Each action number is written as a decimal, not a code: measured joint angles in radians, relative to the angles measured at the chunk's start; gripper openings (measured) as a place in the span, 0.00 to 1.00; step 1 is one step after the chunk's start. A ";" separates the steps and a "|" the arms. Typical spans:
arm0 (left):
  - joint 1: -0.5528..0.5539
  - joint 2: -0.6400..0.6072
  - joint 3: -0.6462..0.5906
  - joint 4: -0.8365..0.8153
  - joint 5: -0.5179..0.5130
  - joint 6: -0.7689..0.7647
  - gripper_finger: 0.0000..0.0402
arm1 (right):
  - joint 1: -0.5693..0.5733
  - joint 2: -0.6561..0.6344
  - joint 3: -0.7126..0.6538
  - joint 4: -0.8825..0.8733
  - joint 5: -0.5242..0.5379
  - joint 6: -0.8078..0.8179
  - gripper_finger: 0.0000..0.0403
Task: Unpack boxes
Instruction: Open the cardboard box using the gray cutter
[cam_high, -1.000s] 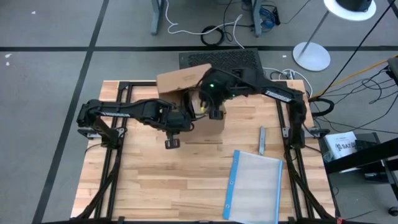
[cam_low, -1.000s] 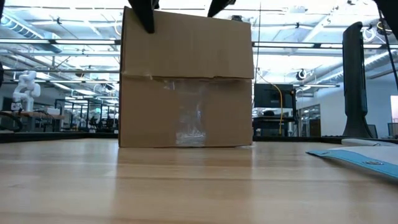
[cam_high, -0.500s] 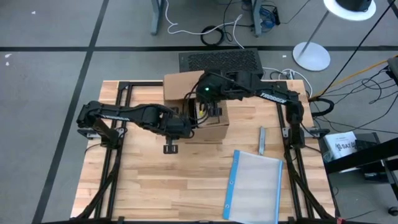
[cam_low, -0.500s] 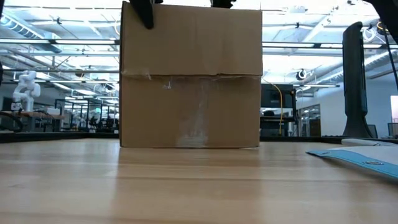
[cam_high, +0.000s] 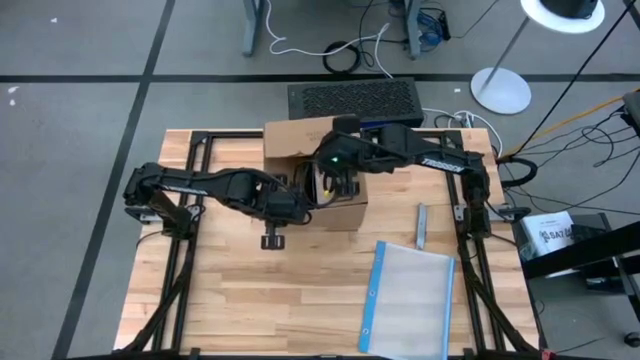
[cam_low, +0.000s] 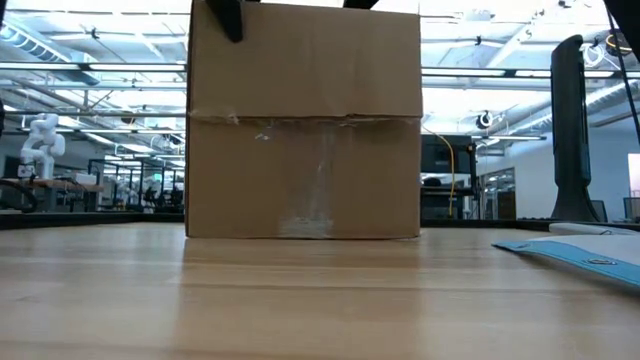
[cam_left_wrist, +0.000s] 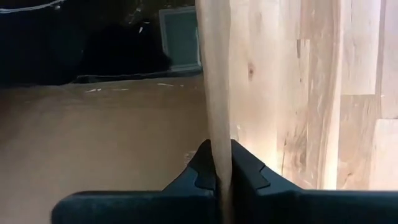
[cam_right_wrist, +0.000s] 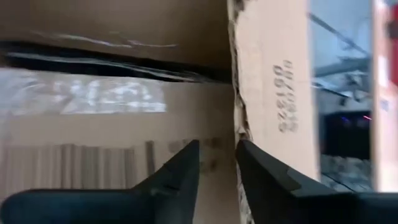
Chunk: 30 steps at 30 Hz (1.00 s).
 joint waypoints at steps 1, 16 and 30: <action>-0.003 0.000 0.000 0.000 0.003 0.000 0.04 | -0.001 0.000 0.000 0.001 0.015 0.002 0.29; -0.027 0.003 0.036 -0.012 0.067 -0.013 0.03 | 0.010 -0.003 0.000 0.006 0.071 0.008 0.44; -0.059 0.001 0.038 -0.031 0.127 -0.019 0.03 | 0.123 -0.009 0.000 -0.121 0.115 0.220 0.45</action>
